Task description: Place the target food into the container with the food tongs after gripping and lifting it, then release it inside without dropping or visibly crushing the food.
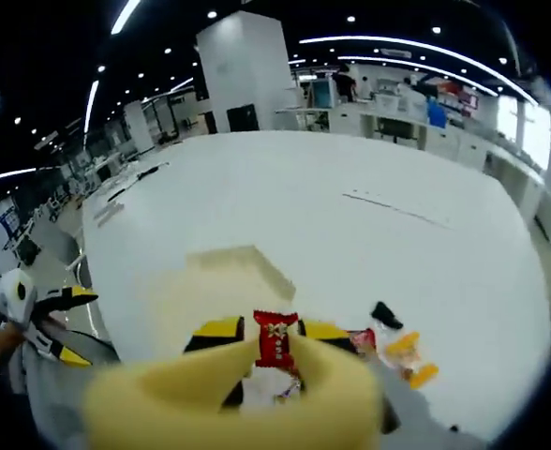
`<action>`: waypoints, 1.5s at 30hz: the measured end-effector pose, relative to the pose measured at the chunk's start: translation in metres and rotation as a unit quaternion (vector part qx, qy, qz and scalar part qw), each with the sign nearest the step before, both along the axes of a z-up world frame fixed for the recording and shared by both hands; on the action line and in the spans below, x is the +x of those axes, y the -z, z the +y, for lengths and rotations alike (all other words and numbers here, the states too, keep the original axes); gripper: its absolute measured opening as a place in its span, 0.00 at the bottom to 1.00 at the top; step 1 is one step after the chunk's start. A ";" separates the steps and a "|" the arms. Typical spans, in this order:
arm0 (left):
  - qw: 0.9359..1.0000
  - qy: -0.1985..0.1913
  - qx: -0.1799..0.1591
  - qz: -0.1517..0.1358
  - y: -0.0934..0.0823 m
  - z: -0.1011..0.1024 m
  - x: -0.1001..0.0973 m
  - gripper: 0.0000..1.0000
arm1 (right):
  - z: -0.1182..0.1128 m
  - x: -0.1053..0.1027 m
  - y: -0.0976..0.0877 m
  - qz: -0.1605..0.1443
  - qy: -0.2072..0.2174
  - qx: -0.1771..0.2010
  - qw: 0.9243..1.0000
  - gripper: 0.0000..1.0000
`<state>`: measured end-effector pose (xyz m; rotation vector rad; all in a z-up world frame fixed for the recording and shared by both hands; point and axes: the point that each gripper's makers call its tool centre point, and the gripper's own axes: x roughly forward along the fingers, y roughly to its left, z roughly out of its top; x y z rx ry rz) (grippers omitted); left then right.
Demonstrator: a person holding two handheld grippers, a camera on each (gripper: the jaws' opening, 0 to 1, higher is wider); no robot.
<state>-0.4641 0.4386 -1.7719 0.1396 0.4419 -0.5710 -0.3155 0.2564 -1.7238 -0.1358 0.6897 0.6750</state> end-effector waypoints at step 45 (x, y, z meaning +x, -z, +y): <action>0.999 -0.025 -0.021 -0.010 -0.005 0.005 0.003 0.61 | 0.048 0.001 0.011 0.047 -0.080 -0.020 0.996 0.27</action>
